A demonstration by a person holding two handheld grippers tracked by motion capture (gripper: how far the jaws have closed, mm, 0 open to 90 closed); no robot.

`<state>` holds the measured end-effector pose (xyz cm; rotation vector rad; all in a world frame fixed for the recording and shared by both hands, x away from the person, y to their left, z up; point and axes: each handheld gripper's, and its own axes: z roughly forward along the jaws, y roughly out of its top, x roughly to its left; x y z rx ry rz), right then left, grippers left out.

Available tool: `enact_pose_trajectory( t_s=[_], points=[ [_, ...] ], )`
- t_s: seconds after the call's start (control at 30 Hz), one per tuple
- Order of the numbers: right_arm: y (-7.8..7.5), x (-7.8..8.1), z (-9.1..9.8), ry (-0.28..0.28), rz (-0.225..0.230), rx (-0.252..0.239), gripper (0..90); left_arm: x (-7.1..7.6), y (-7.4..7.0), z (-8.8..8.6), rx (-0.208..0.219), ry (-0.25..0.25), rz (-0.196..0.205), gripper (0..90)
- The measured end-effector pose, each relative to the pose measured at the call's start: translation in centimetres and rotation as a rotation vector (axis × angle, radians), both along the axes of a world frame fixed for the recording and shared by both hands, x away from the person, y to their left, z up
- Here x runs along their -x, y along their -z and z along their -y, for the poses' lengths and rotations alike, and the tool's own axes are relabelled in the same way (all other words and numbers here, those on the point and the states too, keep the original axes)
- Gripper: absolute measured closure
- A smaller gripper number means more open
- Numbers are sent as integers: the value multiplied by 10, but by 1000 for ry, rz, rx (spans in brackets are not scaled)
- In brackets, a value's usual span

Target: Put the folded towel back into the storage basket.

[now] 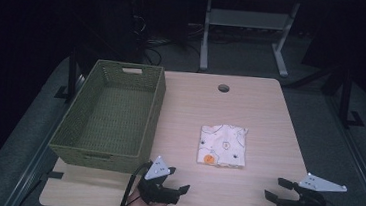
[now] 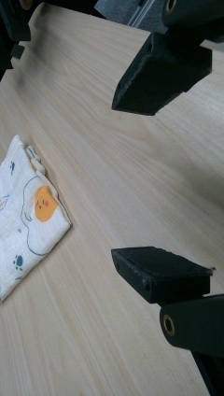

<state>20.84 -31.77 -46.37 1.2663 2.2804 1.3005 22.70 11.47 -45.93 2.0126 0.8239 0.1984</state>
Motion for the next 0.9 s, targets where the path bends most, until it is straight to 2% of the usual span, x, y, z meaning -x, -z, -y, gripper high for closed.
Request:
enact_pose_trajectory(
  t_s=[0.3, 0.33, 0.47, 0.6, 0.63, 0.9],
  points=[
    [-1, -3, -3, -3, 3, -7, 254, -3, 0, 5, 3, 3, -11, 243],
    [-2, -7, -4, -8, 1, -22, 254, -3, -1, 6, 0, 3, -11, 244],
    [-3, -12, -6, -26, 3, -17, 253, -5, -3, 8, 6, -13, -17, 242],
    [-4, -21, -7, -33, -16, -25, 253, -9, -6, 11, -2, -17, -20, 236],
    [-6, -24, -8, -29, -4, -15, 253, -10, -7, 12, -4, -20, -20, 232],
    [-9, -30, -6, -27, -25, -42, 238, -18, -10, 17, 0, -19, -40, 224]
  ],
)
